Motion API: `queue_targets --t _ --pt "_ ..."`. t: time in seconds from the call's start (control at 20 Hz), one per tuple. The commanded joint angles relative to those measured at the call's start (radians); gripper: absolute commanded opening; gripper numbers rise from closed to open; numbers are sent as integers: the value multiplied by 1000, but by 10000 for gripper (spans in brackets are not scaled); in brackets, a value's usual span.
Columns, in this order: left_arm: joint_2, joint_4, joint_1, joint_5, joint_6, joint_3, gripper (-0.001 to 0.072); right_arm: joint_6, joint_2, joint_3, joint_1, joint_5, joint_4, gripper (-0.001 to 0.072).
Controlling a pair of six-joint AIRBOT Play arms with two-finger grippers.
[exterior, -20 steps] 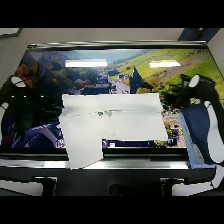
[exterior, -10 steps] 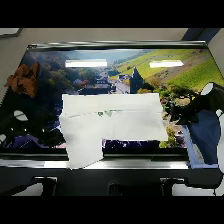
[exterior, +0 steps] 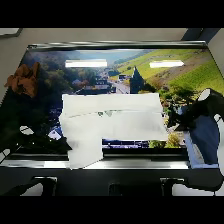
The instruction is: Fold the shirts.
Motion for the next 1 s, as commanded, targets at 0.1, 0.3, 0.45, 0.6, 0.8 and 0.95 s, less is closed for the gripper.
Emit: queue_targets --t 0.1,0.3,0.45,0.6,0.8,0.95 --pt "2 -8 -18 52 -21 -13 26 -57 19 -203 -1 -95 61 502" --pt "3 -8 -18 48 -20 -12 26 -58 18 -236 -1 -168 56 499" --pt "3 -8 -17 49 -5 -12 26 -58 18 -236 0 -219 126 478" --pt "8 -6 -16 51 37 -1 25 -55 18 -235 -1 -235 156 43" --pt "77 6 -15 46 37 110 23 -60 55 -218 0 -236 160 41" --pt "107 6 -18 42 -6 261 21 -59 92 -138 1 -248 199 39"
